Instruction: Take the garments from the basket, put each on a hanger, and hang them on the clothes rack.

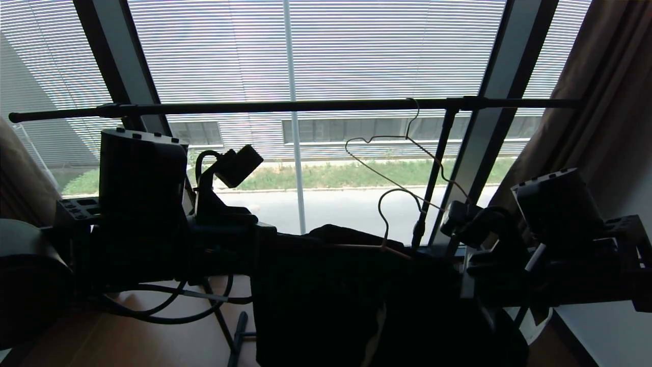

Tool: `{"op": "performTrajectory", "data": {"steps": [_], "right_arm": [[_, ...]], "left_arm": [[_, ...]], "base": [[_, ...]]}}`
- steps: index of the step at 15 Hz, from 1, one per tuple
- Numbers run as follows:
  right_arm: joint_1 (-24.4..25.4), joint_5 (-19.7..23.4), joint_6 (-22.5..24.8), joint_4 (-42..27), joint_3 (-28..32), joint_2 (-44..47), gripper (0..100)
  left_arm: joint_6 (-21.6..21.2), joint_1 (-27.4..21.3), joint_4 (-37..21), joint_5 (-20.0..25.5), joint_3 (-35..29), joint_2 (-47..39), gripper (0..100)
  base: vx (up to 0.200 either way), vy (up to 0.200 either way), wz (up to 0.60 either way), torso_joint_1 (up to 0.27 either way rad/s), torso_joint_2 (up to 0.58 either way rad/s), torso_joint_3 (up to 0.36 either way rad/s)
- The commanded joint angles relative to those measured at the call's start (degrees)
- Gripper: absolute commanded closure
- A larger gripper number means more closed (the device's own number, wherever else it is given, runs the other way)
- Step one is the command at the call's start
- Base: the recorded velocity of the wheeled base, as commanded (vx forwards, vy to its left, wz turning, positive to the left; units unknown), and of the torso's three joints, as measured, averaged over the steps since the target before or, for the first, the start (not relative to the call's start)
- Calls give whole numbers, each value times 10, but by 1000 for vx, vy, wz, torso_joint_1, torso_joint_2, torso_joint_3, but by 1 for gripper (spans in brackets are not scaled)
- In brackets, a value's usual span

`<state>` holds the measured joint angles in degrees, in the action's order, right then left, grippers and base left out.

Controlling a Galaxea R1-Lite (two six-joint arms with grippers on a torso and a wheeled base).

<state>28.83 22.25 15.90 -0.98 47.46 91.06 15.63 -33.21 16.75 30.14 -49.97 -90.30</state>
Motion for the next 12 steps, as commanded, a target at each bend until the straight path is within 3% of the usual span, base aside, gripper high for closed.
{"op": "performTrajectory", "data": {"steps": [1, 3, 7, 12], "right_arm": [[0, 3, -3, 0, -8, -23, 100], [0, 31, -16, 41, -39, -34, 100], [0, 39, -39, 139, -89, -32, 100], [0, 90, -78, 236, -132, -32, 100]], "left_arm": [[-12, 0, -1, -3, -3, -18, 100], [-38, -5, -1, -43, -12, -39, 100], [-57, -23, 0, -46, -14, -43, 100], [-75, -41, 1, -46, -9, -42, 100]], "base": [[0, 0, 0, 0, 0, 0], [0, 0, 0, 0, 0, 0], [0, 0, 0, 0, 0, 0], [0, 0, 0, 0, 0, 0]]}}
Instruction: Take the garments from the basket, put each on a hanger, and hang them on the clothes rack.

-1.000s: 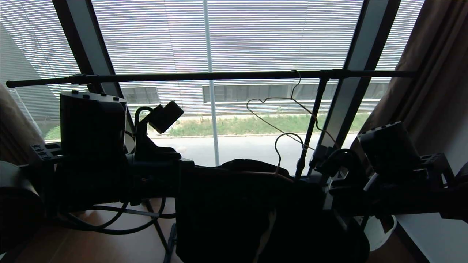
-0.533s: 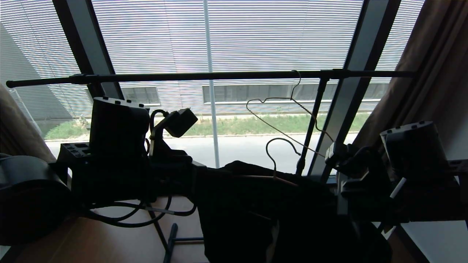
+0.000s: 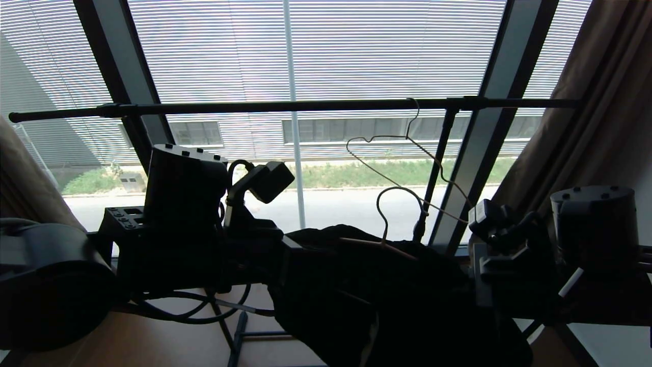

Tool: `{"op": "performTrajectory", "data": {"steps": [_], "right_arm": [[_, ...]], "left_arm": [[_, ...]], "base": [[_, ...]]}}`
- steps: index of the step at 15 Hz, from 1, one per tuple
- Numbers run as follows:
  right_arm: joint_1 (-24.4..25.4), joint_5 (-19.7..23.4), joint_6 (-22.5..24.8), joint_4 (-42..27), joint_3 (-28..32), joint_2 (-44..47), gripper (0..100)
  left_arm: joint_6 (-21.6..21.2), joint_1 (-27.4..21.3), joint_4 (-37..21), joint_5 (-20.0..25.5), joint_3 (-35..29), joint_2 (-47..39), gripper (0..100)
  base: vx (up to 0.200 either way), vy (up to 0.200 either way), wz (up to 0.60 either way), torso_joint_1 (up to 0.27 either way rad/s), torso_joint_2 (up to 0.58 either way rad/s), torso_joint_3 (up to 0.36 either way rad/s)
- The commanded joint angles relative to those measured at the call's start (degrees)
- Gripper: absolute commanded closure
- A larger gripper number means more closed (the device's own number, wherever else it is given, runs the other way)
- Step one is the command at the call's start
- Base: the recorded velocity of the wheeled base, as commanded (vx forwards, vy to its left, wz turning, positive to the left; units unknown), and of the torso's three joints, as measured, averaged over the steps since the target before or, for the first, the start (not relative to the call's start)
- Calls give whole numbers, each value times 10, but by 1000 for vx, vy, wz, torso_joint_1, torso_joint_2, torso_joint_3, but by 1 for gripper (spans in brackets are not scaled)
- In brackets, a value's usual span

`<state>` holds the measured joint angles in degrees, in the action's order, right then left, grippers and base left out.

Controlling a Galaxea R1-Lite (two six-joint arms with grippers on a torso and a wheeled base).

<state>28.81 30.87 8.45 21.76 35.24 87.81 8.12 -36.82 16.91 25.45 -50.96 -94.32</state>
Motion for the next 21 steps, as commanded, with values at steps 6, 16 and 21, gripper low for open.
{"op": "performTrajectory", "data": {"steps": [6, 16, 21], "right_arm": [[-1, 37, -10, 60, -33, 0, 100], [-1, 48, -9, 77, -42, 0, 100], [-3, 54, -9, 77, -42, 6, 100]], "left_arm": [[-26, -16, 1, 1, 11, -3, 100], [-29, -20, 39, 1, 19, -7, 0], [-28, -21, 38, 0, 22, 19, 0]], "base": [[0, 0, 0, 0, 0, 0], [0, 0, 0, 0, 0, 0], [0, 0, 0, 0, 0, 0]]}}
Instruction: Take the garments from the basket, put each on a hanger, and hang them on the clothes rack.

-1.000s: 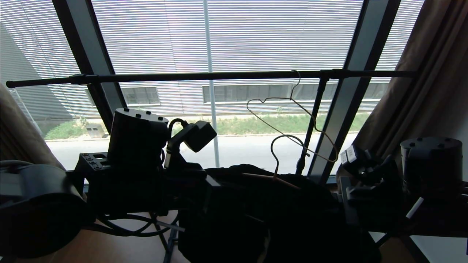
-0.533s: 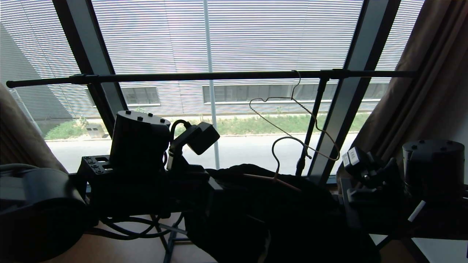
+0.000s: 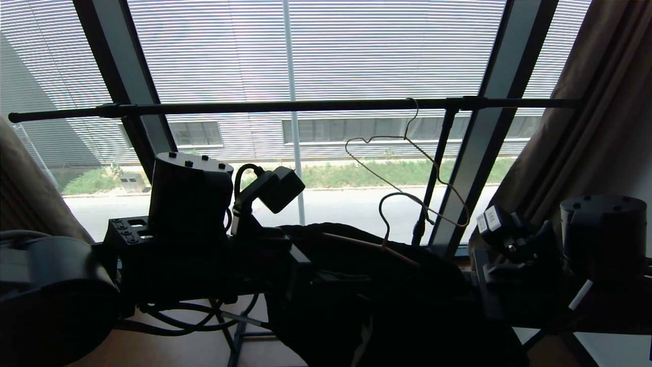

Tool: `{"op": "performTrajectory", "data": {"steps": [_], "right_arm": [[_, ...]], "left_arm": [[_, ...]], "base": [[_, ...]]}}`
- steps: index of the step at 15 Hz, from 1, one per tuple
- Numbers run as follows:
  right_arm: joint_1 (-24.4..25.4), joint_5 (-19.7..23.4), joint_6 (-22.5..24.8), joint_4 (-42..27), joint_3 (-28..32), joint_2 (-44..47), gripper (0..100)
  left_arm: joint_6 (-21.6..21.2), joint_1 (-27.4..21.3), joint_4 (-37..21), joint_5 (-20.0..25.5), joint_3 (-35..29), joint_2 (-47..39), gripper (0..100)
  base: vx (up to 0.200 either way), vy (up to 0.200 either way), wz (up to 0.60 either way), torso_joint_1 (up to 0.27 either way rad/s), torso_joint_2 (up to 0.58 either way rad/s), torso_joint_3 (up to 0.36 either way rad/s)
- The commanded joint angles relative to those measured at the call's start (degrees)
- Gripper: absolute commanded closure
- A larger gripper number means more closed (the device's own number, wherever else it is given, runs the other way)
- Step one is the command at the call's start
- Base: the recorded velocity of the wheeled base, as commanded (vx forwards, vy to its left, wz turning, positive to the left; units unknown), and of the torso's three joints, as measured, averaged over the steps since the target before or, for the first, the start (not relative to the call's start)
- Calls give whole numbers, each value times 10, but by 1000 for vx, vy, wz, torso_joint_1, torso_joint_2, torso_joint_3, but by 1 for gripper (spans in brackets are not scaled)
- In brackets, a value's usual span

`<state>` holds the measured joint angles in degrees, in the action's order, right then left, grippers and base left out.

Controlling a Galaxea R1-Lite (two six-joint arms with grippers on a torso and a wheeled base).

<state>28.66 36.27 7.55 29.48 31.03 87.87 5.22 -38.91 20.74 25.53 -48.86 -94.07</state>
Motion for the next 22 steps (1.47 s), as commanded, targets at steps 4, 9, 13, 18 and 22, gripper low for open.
{"op": "performTrajectory", "data": {"steps": [4, 9, 13, 18, 22], "right_arm": [[-8, 1, 0, 1, 1, 7, 100], [-16, 10, 0, 1, 2, 13, 100], [-46, 79, 1, 11, 1, 20, 100], [-54, 116, 6, 11, 4, 27, 100], [-54, 119, 26, 11, 4, 26, 100]], "left_arm": [[1, 1, -1, 0, 9, 50, 0], [-1, 16, 0, 0, 34, 93, 0], [-126, 117, -11, 4, 26, 115, 0], [-396, 246, -200, 194, -102, 86, 0], [-564, 259, -265, 283, -119, 12, 0]], "base": [[0, 0, 0, 0, 0, 0], [0, 0, 0, 0, 0, 0], [0, 0, 0, 0, 0, 0], [0, 0, 0, 0, 0, 0], [0, 0, 0, 0, 0, 0]]}}
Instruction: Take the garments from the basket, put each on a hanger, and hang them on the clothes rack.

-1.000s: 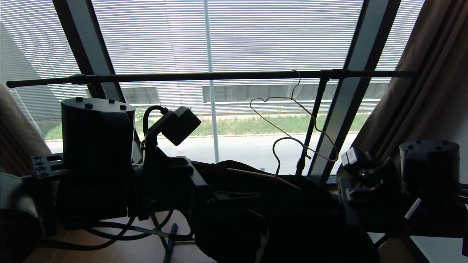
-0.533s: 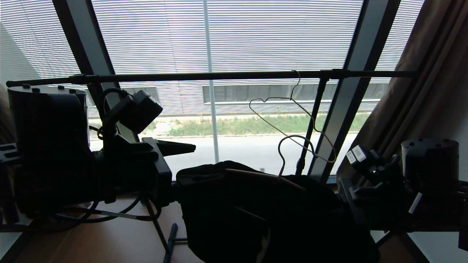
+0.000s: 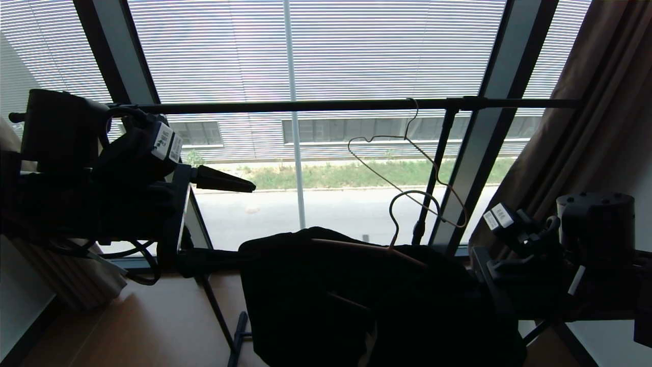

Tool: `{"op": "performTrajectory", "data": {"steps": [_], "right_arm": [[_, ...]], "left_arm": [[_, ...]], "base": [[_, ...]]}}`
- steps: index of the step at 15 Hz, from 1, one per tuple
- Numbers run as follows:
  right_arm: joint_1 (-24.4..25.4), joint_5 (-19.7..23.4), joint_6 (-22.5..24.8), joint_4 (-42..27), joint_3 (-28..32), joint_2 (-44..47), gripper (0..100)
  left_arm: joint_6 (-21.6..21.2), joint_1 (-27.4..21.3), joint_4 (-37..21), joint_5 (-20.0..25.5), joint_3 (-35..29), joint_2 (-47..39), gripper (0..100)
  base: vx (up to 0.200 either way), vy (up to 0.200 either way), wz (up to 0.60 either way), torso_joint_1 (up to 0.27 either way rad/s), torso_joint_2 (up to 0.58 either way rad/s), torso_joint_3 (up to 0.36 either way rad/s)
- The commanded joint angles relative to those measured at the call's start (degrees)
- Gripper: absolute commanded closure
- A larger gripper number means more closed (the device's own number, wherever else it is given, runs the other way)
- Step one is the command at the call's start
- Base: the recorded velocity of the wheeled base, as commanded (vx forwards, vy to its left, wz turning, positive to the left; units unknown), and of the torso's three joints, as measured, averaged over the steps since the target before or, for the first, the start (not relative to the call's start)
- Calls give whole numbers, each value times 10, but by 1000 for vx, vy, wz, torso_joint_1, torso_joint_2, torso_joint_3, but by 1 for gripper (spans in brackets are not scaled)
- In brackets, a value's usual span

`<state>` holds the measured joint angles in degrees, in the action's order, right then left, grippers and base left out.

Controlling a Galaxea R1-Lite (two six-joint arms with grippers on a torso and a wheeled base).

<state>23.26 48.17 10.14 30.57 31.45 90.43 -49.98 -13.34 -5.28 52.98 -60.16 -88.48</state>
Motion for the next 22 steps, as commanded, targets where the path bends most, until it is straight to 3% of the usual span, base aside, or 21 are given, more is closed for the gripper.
{"op": "performTrajectory", "data": {"steps": [1, 6, 19, 20, 22], "right_arm": [[0, 0, 1, 0, 1, 0, 100], [2, 15, 23, 0, 1, -2, 100], [31, 18, 24, 0, -10, -21, 100], [31, 18, 24, 0, -9, -22, 100], [30, 18, 23, 1, -9, -23, 100]], "left_arm": [[-14, -6, -4, 21, -6, -62, 0], [-13, -38, -3, 36, -10, -95, 0], [-8, -100, -5, 32, -59, -158, 0], [-8, -100, -6, 32, -58, -158, 100], [-8, -100, -6, 32, -57, -158, 100]], "base": [[0, 0, 0, 0, 0, 0], [0, 0, 0, 0, 0, 0], [0, 0, 0, 0, 0, 0], [0, 0, 0, 0, 0, 0], [0, 0, 0, 0, 0, 0]]}}
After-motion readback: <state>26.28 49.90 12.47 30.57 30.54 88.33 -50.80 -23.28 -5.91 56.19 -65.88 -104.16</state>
